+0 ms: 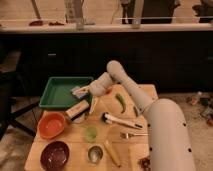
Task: Place eraser in paper cup
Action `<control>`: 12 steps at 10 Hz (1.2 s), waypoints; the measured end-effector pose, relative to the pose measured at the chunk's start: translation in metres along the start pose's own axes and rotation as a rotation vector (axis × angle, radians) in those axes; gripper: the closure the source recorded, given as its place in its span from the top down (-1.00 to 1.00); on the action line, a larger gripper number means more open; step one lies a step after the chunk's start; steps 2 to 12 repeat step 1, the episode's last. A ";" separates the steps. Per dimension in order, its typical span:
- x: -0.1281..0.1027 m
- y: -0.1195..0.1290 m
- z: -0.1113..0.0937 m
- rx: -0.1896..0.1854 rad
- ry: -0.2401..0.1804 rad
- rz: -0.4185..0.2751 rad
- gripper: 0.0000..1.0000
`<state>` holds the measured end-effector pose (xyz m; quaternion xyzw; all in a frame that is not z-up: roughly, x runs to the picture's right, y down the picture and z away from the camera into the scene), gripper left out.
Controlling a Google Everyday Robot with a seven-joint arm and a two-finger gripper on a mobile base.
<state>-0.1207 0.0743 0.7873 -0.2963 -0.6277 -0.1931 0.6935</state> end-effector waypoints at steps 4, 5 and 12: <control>0.000 0.000 0.000 0.000 0.000 0.000 0.60; 0.000 0.000 0.000 0.000 0.000 0.000 0.60; 0.000 0.000 0.000 0.000 0.000 0.000 0.60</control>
